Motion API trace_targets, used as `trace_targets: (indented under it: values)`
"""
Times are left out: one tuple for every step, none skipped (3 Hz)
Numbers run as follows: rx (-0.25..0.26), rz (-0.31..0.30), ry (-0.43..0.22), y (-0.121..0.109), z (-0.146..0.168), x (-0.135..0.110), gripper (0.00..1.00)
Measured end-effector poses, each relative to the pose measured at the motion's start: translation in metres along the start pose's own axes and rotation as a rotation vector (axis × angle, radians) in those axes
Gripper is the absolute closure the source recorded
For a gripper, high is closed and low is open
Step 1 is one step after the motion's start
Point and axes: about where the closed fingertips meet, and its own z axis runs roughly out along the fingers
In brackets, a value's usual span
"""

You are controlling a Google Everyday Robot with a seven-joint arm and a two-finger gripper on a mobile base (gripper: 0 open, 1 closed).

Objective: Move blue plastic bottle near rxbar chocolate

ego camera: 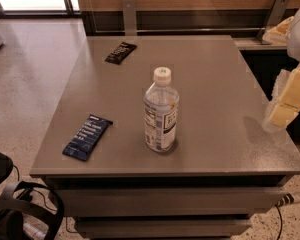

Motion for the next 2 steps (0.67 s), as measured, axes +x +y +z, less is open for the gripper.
trace_targets:
  values:
    - [0.036,-0.005,-0.252,-0.010,0.018,0.009,0.00]
    - [0.036,-0.026,-0.463,-0.008,0.028,-0.019,0.00]
